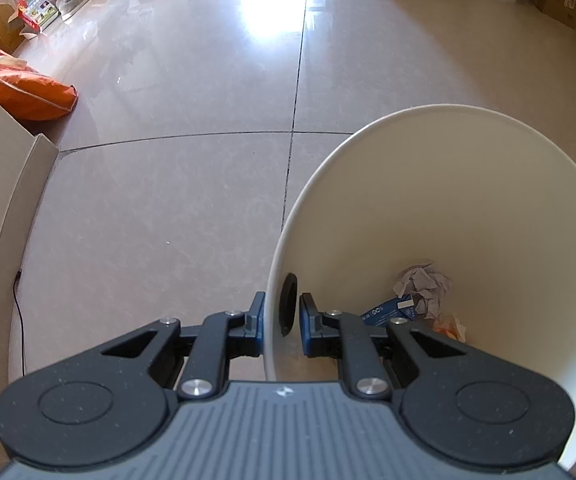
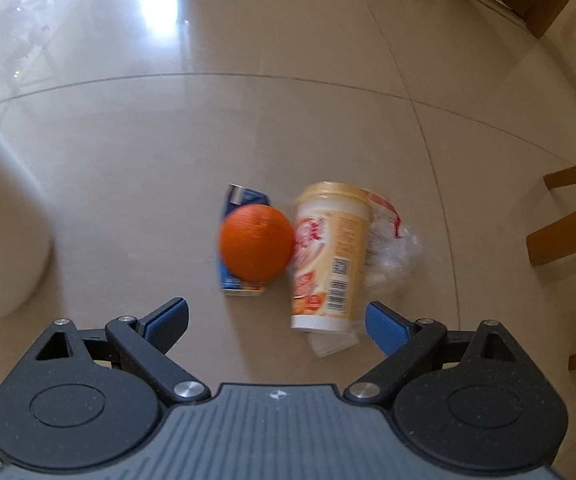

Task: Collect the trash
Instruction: 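Return the right tool to the pile toward the yellow milk-tea cup, then close the right tool on the yellow milk-tea cup and lift it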

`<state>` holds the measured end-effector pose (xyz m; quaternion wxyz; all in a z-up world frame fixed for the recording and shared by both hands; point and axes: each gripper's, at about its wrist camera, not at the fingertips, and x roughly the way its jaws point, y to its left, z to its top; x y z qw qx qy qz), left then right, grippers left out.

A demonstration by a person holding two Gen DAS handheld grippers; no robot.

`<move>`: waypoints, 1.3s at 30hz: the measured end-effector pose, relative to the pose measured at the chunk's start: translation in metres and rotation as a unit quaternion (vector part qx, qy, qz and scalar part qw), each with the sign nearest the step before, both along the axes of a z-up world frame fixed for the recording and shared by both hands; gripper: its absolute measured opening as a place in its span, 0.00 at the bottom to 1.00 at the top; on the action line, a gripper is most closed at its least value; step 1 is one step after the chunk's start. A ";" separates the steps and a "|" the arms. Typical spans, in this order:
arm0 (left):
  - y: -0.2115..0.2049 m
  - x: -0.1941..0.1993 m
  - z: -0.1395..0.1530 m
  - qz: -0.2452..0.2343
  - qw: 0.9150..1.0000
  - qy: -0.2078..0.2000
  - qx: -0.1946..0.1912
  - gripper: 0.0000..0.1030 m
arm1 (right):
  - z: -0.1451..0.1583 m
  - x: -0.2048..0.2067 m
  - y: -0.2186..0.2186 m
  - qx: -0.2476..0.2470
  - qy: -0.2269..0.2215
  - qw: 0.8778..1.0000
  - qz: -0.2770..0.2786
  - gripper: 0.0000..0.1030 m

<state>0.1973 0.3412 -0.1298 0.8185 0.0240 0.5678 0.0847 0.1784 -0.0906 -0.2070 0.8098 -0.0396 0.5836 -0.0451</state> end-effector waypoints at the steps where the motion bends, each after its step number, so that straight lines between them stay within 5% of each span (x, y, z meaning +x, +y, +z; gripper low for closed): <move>1: 0.000 0.000 0.000 0.000 1.000 0.000 0.000 0.14 | -0.005 0.001 -0.005 -0.001 0.001 1.000 0.000 0.95; 14: 0.000 0.000 0.000 -0.004 1.000 0.003 0.002 0.14 | -0.068 0.035 -0.057 -0.005 0.010 1.000 -0.030 0.95; 21: -0.002 0.002 0.000 -0.003 1.000 0.004 0.002 0.14 | -0.087 0.051 -0.066 0.021 0.024 0.999 -0.038 0.95; 39: -0.007 0.003 -0.004 -0.008 1.000 0.008 0.016 0.14 | -0.128 0.076 -0.076 -0.004 0.051 0.997 -0.056 0.87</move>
